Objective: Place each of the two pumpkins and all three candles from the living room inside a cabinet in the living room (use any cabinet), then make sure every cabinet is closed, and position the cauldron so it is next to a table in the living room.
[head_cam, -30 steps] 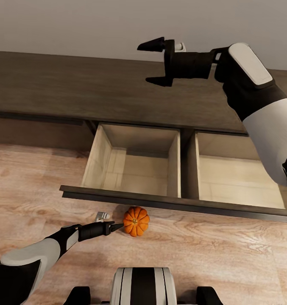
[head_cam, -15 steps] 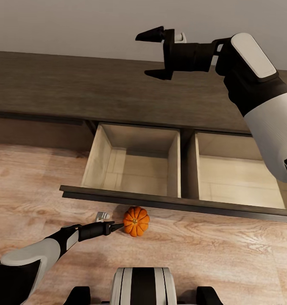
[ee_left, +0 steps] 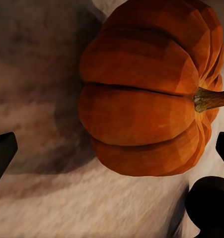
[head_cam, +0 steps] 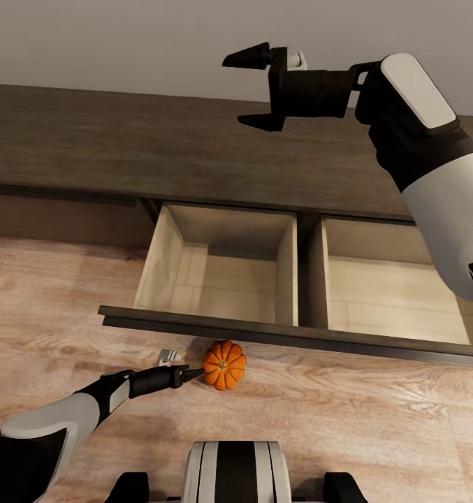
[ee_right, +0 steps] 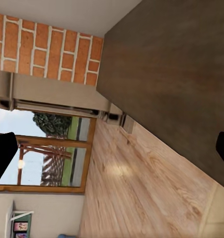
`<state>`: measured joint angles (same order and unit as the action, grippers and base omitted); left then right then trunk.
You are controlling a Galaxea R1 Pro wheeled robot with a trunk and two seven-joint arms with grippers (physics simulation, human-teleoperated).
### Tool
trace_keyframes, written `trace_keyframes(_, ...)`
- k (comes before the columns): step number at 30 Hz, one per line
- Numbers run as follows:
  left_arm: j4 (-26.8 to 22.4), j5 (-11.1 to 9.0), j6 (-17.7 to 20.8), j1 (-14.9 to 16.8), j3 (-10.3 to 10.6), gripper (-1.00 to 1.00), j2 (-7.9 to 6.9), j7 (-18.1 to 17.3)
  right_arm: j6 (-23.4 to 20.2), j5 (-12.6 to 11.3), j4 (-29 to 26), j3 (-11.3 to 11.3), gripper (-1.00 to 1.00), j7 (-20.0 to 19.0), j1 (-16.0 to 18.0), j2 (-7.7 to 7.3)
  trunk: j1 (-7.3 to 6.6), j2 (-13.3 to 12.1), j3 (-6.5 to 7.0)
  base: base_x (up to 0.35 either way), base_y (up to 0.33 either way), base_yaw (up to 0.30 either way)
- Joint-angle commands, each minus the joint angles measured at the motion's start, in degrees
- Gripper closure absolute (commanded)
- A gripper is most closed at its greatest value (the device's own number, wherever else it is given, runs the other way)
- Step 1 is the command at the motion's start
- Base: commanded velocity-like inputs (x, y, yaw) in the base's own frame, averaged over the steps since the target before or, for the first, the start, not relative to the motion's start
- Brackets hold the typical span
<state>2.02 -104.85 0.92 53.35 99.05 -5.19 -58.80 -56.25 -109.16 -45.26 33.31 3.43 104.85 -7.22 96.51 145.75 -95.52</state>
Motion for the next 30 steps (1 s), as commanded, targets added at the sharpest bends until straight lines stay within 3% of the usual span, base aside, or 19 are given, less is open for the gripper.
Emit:
trace_keyframes(1,0.0,0.0,0.0,0.0,0.0,-1.0,0.0,0.0,0.0,0.0,0.0,0.0,-1.0,0.0,0.0,-0.01,0.0,0.0,0.0,0.0,0.0,0.0)
trace_keyframes(18,0.01,-0.17,-0.04,0.0,0.0,-1.0,0.06,0.16,0.0,0.0,0.0,0.08,-1.0,0.79,-0.08,0.07,0.0,0.0,0.0,0.0,0.0,0.0)
trace_keyframes(20,0.06,-0.13,-0.04,0.0,-0.01,-1.0,0.91,0.88,0.0,0.0,-0.02,0.09,-1.0,0.79,-0.09,0.09,0.0,0.0,0.0,0.0,0.0,0.0)
trace_keyframes(25,0.01,0.05,-0.04,0.0,0.0,-1.0,3.76,7.68,0.0,0.07,-0.08,0.09,-1.0,0.79,-0.09,0.18,0.0,0.0,0.0,0.0,0.0,0.0)
trace_keyframes(30,-0.12,0.08,-0.04,0.0,0.0,-1.0,4.08,8.34,0.0,0.08,-0.09,0.09,-1.0,0.79,-0.09,0.19,0.0,0.0,0.0,0.0,0.0,0.0)
